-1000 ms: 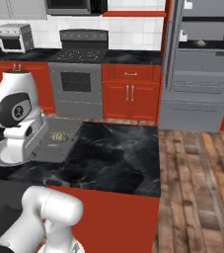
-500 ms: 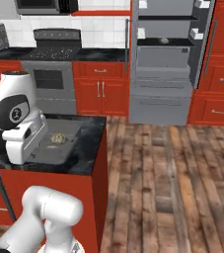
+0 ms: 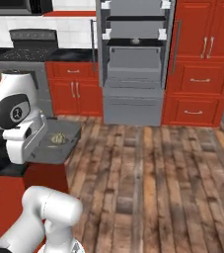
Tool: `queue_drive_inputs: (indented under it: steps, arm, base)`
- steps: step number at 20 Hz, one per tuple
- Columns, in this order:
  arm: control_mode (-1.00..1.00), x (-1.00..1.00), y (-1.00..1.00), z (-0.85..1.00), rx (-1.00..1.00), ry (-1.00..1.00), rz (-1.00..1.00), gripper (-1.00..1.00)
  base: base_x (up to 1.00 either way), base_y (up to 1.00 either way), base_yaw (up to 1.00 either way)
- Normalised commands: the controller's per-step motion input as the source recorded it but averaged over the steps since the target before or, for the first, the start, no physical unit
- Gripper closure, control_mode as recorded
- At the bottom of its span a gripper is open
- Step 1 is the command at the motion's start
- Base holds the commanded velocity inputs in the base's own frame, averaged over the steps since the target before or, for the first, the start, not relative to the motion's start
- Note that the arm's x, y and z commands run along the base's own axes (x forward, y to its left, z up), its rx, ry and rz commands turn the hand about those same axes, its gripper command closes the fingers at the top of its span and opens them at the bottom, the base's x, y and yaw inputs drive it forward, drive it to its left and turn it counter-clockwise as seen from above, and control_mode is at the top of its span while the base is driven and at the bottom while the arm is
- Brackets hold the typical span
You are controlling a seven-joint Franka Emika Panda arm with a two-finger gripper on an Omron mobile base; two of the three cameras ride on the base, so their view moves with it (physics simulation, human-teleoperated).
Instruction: Place two dumplings into each of the tupperware containers and then place the containers in the fridge.
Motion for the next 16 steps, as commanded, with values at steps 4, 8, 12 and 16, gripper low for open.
queue_drive_inputs:
  steps: [4, 8, 12, 16]
  arm:
    - [1.0, 0.0, 0.0, 0.0, 0.0, 0.0, 0.0, 1.0]
    - [1.0, 0.0, 0.0, 0.0, 0.0, 0.0, 0.0, 1.0]
    - [1.0, 0.0, 0.0, 0.0, 0.0, 0.0, 0.0, 1.0]
    - [1.0, 0.0, 0.0, 0.0, 0.0, 0.0, 0.0, 1.0]
  base:
    - [0.96, -1.0, 0.0]
    - [1.0, -0.5, 0.04]
    - [1.0, 0.0, 0.12]
    - [1.0, -0.43, 0.05]
